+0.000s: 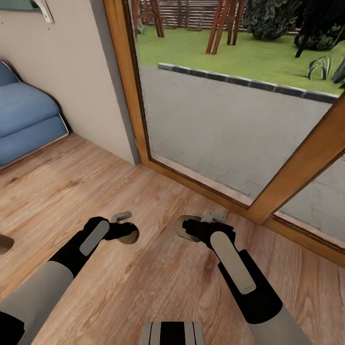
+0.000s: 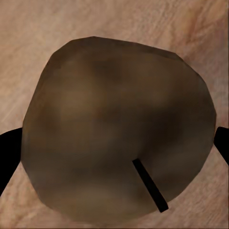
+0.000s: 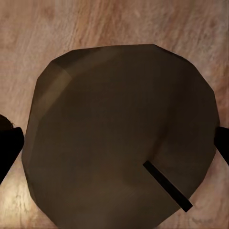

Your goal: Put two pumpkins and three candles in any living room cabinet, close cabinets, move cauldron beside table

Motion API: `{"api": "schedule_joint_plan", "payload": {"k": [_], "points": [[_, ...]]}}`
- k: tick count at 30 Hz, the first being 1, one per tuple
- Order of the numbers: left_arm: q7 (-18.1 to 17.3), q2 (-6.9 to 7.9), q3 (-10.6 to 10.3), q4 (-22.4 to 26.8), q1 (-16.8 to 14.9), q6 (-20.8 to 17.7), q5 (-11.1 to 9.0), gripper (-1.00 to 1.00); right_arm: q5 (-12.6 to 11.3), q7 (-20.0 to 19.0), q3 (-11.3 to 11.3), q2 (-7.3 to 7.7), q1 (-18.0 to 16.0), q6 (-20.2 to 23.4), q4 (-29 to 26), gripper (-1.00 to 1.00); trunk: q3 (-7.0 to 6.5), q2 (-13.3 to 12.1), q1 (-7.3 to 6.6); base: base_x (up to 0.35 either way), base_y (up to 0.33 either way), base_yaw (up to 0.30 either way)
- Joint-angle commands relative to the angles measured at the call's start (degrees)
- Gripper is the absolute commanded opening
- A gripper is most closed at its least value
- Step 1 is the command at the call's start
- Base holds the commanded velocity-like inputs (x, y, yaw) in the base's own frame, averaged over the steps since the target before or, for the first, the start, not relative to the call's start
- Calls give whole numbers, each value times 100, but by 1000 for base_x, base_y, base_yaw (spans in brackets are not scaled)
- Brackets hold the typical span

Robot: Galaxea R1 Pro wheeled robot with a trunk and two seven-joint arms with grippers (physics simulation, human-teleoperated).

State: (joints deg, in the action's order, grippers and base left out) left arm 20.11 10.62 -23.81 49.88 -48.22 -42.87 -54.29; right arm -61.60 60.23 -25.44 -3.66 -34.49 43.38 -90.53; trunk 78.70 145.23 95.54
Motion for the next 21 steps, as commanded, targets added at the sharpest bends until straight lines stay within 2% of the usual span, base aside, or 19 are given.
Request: {"api": "schedule_joint_plan", "payload": {"k": [1,3,5,6,8,12,16,21], "points": [[55,81,16,266,14,-74,-99,-100,-42,57,1,2,-5,31,15,-100,-18,0,-2,-88,0,0],[55,149,54,453,27,-193,-103,-100,-40,49,2,4,-5,30,32,-100,-62,-3,-8,-193,0,0],[57,197,185,584,34,-273,-106,-100,-38,39,5,5,-5,26,42,-100,-106,-5,-13,-267,0,0],[58,207,267,622,35,-295,-105,-100,-38,36,6,5,-5,25,44,-100,-128,-7,-15,-290,0,0],[64,231,588,776,48,-434,-102,-100,-37,29,8,5,-5,18,49,-100,-173,-9,-21,-316,0,0],[70,243,897,1101,55,-631,-99,-100,-39,16,5,-2,-5,14,54,-100,-261,-15,-31,-333,0,0],[72,247,1007,1295,58,-693,-100,-100,-46,6,11,-6,-5,8,134,-100,-350,-20,-41,-299,0,0],[72,248,1031,1332,58,-703,-100,-100,-39,0,12,-10,-5,4,195,-100,-461,-27,-54,-98,0,0]]}}
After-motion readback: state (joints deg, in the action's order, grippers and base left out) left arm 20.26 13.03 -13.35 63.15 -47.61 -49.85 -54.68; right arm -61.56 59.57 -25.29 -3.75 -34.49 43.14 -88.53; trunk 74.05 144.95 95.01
